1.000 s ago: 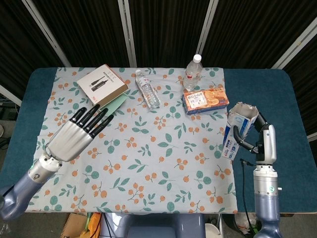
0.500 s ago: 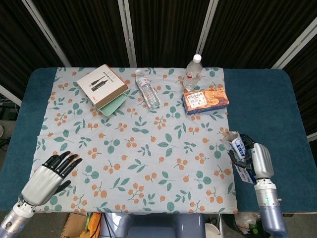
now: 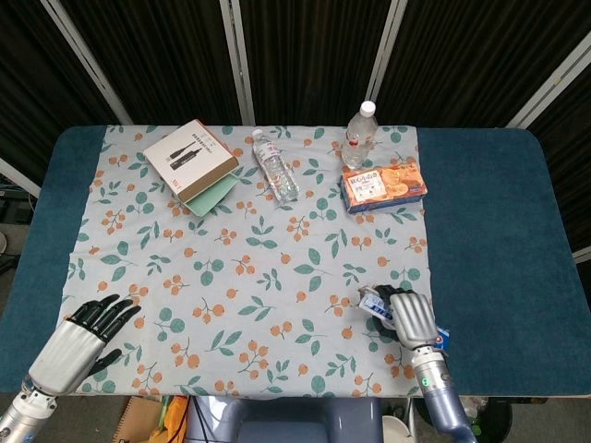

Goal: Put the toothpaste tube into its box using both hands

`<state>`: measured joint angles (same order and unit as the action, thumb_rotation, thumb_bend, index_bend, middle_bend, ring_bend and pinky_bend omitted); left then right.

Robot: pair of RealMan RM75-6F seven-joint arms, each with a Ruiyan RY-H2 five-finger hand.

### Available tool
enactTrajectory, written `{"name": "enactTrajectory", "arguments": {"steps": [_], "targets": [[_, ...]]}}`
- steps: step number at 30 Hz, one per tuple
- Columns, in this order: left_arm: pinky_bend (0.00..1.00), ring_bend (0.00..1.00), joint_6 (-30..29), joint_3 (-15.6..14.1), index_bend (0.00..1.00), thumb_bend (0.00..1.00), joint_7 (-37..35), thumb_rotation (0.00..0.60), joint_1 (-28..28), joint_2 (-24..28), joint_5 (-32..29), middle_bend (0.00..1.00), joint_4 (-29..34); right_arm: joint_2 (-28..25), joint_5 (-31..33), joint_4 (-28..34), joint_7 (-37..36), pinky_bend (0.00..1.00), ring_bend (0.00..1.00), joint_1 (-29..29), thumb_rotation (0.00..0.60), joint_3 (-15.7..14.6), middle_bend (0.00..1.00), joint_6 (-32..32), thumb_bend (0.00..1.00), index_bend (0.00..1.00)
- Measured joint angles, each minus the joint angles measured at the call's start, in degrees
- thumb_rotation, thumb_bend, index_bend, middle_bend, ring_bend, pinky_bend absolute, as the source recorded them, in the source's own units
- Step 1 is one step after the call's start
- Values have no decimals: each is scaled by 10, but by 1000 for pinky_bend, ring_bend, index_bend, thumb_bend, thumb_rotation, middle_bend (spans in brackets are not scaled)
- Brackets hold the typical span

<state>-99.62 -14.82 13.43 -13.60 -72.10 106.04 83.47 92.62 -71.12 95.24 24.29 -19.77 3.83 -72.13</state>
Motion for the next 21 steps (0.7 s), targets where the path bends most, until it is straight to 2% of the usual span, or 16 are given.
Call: {"name": "enactTrajectory", "arguments": {"steps": [1, 2, 5, 9, 13, 16, 21], "targets": [[308, 200, 3, 2, 193, 105, -2, 600, 1, 1, 0, 214, 1, 10, 4, -5, 14, 160, 150, -4, 600, -1, 253, 5, 450, 72], [307, 200, 4, 4, 193, 105, -3, 600, 2, 1, 0, 213, 2, 23, 12, -9, 33, 109, 73, -9, 600, -2, 160, 14, 432, 16], [307, 200, 7, 10, 190, 105, -5, 600, 6, 3, 1, 209, 5, 47, 42, -12, 67, 45, 0, -20, 600, -1, 17, 32, 391, 0], [297, 195, 8, 15, 189, 105, -5, 600, 12, 6, 2, 200, 7, 67, 70, -2, 112, 43, 0, -32, 600, 3, 0, 40, 384, 0], [265, 173, 11, 18, 181, 105, -7, 600, 20, 11, -2, 184, 12, 55, 65, 25, 126, 28, 0, -34, 600, 7, 0, 30, 383, 0], [249, 164, 13, 19, 176, 105, -14, 600, 26, 20, -7, 174, 24, 19, 52, 50, 125, 26, 0, -29, 600, 4, 0, 17, 383, 0], [232, 144, 16, 18, 166, 103, -26, 600, 36, 35, -16, 155, 47, -80, 13, 91, 107, 26, 0, -8, 600, -13, 0, -14, 384, 0]]}}
